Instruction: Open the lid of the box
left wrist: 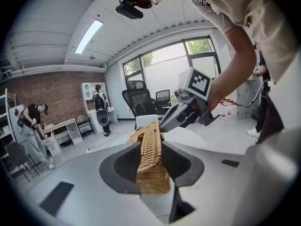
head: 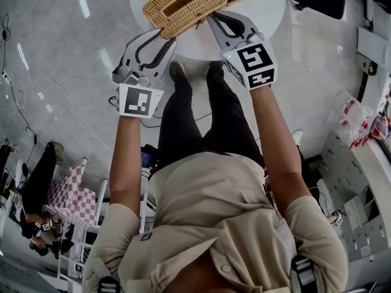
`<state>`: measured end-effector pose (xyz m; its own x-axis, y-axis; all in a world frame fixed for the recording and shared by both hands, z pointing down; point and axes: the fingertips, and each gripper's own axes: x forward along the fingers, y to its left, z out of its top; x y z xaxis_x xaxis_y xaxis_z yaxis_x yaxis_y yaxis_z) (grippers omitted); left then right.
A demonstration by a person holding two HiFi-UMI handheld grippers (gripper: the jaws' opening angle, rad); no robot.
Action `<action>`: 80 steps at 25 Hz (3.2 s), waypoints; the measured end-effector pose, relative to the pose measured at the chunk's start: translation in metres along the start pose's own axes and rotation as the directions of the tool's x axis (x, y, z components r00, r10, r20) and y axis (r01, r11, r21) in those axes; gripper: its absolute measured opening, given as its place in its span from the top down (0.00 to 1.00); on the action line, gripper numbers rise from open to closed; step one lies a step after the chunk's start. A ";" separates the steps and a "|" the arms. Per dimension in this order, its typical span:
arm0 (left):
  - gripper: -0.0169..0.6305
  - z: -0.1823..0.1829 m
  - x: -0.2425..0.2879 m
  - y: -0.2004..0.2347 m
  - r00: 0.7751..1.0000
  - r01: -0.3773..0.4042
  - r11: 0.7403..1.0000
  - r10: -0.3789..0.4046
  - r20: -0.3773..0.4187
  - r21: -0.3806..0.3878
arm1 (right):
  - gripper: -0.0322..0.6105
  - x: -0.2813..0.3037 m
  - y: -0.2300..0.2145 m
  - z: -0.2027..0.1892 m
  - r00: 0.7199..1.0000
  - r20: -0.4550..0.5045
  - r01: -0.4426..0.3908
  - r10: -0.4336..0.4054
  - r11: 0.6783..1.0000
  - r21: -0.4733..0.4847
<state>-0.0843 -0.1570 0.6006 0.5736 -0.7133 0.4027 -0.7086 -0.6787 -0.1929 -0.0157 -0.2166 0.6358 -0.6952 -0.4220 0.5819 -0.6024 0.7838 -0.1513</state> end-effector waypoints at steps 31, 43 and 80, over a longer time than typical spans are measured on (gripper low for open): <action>0.89 0.023 -0.019 0.073 0.998 -0.044 0.999 0.045 0.042 -0.019 | 0.92 0.015 0.003 0.091 0.998 0.068 0.019 -0.015 0.998 -0.052; 0.90 0.037 -0.020 0.100 0.997 -0.079 0.997 0.079 0.024 -0.021 | 0.93 -0.010 -0.007 0.127 0.992 0.116 0.060 -0.051 0.996 -0.068; 0.90 0.024 -0.002 0.186 0.969 -0.245 0.966 0.240 -0.059 -0.085 | 0.93 -0.084 -0.011 0.172 0.978 0.162 0.146 -0.130 0.985 -0.091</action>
<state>-0.2075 -0.2856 0.5429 0.3613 -0.8439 0.3967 -0.8596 -0.4663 -0.2090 -0.0178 -0.2679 0.4515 -0.6653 -0.5883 0.4596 -0.6593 0.7519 0.0081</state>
